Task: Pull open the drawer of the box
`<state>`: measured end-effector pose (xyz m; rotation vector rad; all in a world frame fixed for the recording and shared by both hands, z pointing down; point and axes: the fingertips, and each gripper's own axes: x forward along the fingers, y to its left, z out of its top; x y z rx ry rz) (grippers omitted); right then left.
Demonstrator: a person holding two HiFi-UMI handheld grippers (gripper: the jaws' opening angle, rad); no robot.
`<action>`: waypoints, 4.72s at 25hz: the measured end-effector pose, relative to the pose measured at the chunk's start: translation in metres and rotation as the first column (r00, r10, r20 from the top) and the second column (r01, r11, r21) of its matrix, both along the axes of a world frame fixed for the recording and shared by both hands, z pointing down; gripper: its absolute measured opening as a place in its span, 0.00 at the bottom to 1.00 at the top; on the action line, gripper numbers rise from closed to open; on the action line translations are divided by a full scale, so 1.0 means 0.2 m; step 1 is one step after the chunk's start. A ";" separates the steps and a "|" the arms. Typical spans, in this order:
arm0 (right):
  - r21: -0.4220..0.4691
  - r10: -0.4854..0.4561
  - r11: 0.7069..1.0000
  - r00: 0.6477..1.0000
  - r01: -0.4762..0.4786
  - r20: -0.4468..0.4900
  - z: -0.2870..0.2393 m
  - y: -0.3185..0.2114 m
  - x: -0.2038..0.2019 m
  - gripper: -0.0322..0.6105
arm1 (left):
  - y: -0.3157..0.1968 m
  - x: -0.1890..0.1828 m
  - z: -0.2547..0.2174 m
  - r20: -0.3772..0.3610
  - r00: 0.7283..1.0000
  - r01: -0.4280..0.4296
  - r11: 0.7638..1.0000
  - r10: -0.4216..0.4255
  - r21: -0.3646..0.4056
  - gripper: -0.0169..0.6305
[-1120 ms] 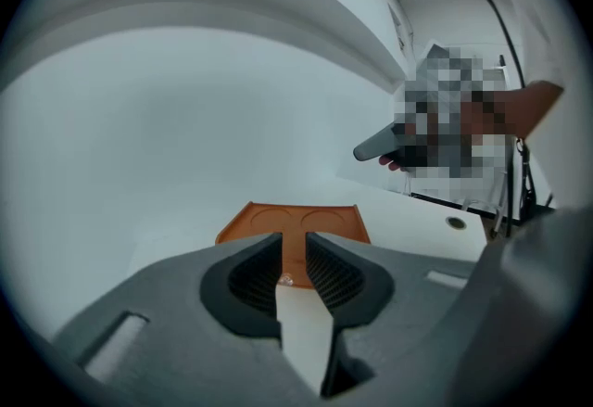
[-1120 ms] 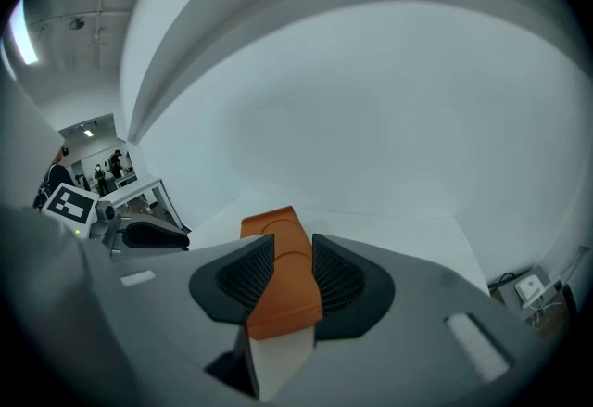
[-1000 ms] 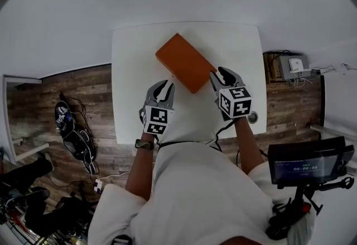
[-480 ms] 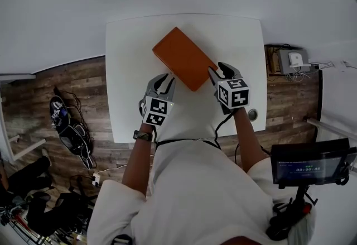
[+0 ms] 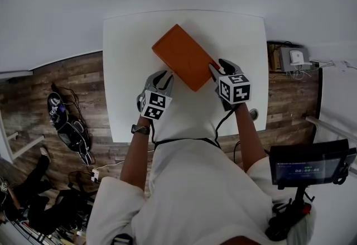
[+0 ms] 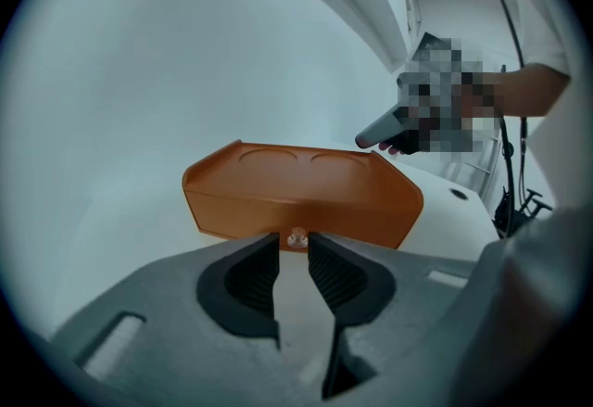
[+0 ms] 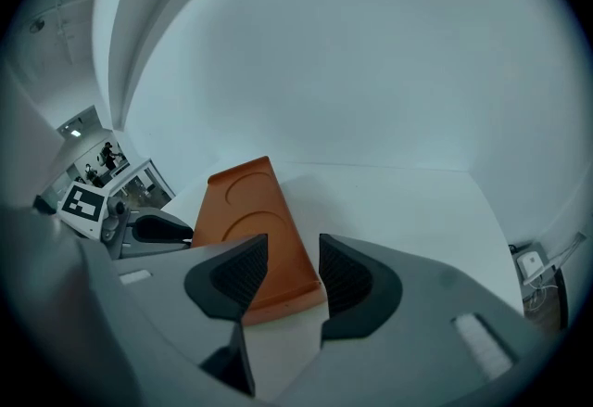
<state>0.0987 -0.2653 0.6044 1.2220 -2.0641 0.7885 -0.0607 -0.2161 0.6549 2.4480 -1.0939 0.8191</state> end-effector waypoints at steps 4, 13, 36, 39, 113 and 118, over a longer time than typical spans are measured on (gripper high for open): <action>-0.028 0.001 1.000 1.000 0.000 0.018 0.03 0.01 0.00 0.33 | 0.01 0.02 0.01 -0.010 0.999 -0.039 0.999 0.039 0.011 0.17; -0.055 -0.021 0.998 1.000 0.021 0.001 0.06 0.04 0.00 0.33 | 0.00 0.08 0.01 -0.004 0.995 -0.095 0.995 0.095 0.031 0.17; -0.048 0.002 0.999 1.000 -0.001 0.021 0.08 0.03 0.00 0.33 | 0.02 0.04 0.04 -0.007 0.999 -0.051 0.999 0.051 0.016 0.15; -0.046 0.005 0.999 1.000 -0.004 0.021 0.09 0.03 0.01 0.33 | 0.04 0.02 0.04 -0.007 0.999 -0.041 0.999 0.041 0.015 0.15; -0.058 0.080 0.995 0.994 -0.076 0.071 0.20 -0.08 0.04 0.36 | 0.25 -0.31 0.19 0.072 0.994 0.081 0.995 -0.077 -0.055 0.15; -0.056 0.080 0.996 0.994 -0.076 0.070 0.21 -0.08 0.05 0.36 | 0.27 -0.33 0.19 0.077 0.994 0.088 0.994 -0.083 -0.057 0.15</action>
